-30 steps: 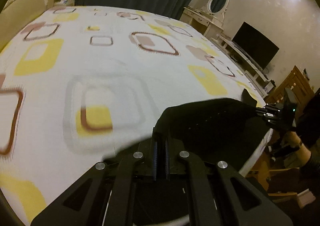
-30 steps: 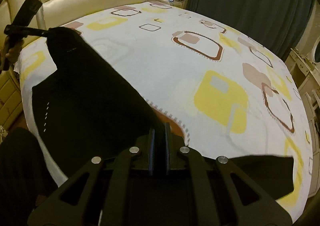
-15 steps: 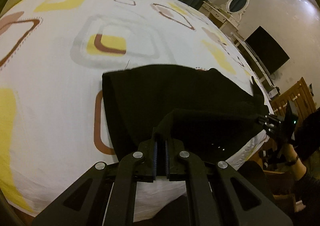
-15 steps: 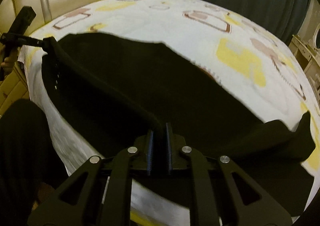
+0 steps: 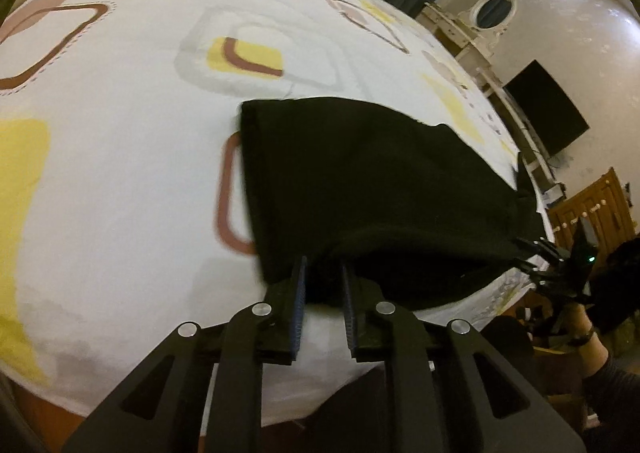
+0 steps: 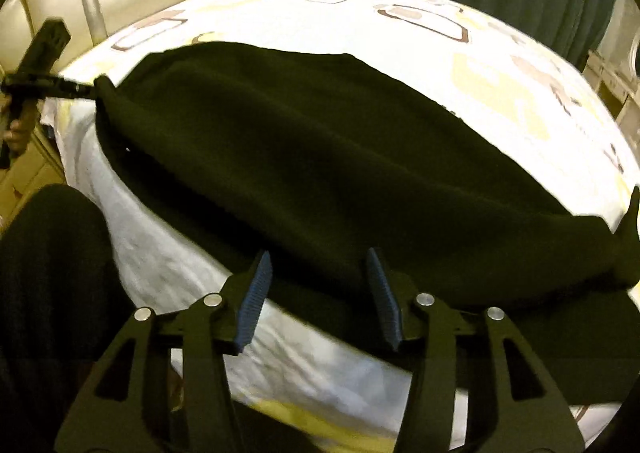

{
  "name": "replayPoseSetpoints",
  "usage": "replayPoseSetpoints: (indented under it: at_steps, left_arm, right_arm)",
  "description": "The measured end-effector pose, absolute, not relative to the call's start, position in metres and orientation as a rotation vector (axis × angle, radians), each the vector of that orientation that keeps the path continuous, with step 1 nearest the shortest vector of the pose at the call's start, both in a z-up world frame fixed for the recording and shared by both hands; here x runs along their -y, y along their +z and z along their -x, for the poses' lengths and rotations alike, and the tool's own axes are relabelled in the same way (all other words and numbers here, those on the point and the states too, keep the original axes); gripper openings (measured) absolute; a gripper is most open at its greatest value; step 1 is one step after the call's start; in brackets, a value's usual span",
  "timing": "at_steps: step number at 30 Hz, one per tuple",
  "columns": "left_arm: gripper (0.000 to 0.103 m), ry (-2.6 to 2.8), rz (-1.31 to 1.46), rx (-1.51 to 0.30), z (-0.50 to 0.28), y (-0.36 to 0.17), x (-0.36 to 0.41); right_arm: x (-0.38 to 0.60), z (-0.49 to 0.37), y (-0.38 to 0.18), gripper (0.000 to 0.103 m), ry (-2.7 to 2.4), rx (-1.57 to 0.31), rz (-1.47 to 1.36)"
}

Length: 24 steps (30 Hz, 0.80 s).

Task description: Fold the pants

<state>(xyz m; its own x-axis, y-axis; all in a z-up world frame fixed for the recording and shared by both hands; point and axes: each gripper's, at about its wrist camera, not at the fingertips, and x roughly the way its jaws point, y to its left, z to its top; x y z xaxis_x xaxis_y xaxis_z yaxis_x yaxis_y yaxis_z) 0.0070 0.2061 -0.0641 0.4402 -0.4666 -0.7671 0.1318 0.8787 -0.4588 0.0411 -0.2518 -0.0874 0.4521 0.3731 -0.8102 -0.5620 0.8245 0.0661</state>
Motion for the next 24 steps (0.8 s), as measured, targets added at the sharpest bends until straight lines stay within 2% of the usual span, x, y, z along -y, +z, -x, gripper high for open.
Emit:
replayPoseSetpoints:
  at_steps: [1,4,7,15,17,24]
  left_arm:
    - [0.019,-0.367,0.356,-1.063,-0.004,-0.066,-0.210]
    - [0.018,-0.310,0.376,-1.083,0.006,-0.068,-0.221]
    - [0.018,-0.291,0.352,-1.030,0.013,-0.050,-0.219]
    - [0.021,-0.330,0.296,-0.926,-0.023,-0.010,-0.162]
    - [0.027,-0.326,0.288,-0.927,-0.036,-0.014,-0.150]
    - [0.030,-0.293,0.323,-0.988,-0.074,-0.045,-0.116]
  right_arm:
    - [0.254,-0.041,-0.088,0.060,0.600,-0.955,0.192]
    - [0.265,-0.040,-0.082,0.060,0.618,-0.970,0.106]
    - [0.281,-0.044,-0.072,0.060,0.617,-0.971,-0.007]
    - [0.366,-0.083,-0.037,0.060,0.373,-0.890,-0.226]
    - [0.401,-0.107,-0.026,0.060,0.258,-0.882,-0.265]
    - [0.511,-0.232,-0.010,0.060,-0.171,-0.922,-0.357]
